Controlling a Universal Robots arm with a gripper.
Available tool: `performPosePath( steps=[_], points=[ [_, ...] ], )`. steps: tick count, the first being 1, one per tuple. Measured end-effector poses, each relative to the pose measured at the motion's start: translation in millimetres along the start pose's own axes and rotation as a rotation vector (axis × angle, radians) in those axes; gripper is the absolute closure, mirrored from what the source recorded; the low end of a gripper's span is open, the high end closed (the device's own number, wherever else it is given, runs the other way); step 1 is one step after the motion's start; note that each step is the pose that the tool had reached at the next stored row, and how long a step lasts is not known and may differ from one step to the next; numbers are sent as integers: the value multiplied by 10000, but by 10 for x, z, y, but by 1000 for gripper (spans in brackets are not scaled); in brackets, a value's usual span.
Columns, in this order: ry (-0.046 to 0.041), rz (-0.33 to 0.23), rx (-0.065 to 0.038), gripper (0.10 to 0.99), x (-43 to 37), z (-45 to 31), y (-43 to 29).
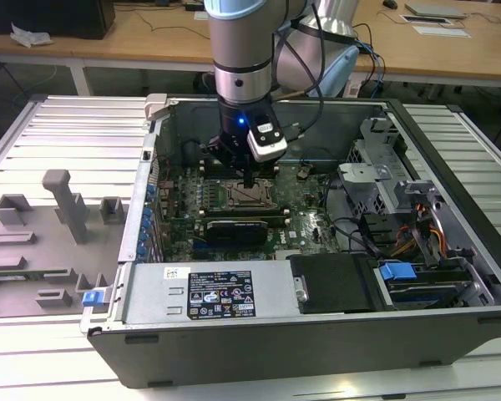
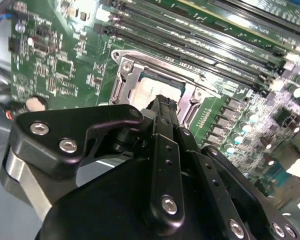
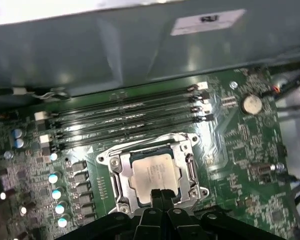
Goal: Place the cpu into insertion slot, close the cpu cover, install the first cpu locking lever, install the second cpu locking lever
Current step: 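Install the first cpu locking lever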
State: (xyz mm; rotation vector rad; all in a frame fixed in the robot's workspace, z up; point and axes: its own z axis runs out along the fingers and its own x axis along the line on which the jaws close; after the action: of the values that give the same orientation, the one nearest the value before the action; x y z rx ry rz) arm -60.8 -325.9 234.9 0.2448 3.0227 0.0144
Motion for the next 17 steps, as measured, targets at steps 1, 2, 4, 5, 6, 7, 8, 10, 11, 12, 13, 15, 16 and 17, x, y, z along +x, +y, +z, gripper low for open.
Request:
performPosePath(
  steps=[1,2,4,5,6,7,8,10,11,12,13,15,16,17],
  points=[
    [1,-14,-1,980,-2,-18,0],
    [1,-18,-2,980,-4,-41,1],
    [2,-20,-2,980,-10,-94,1],
    [2,-21,-2,980,-12,-112,2],
    [0,-20,-5,980,-12,-112,2],
    [-1,-20,-6,980,-13,-112,2],
    [0,-20,-6,980,-13,-113,2],
    [1,-21,-3,980,-13,-115,2],
    [1,-20,-4,980,-13,-116,2],
    [1,-20,-3,980,-13,-117,2],
    [1,-21,-3,980,-13,-117,2],
    [1,-21,-3,980,-13,-119,2],
    [1,-21,-3,980,-13,-120,2],
    [1,-21,-3,980,-13,-121,2]
  ],
)
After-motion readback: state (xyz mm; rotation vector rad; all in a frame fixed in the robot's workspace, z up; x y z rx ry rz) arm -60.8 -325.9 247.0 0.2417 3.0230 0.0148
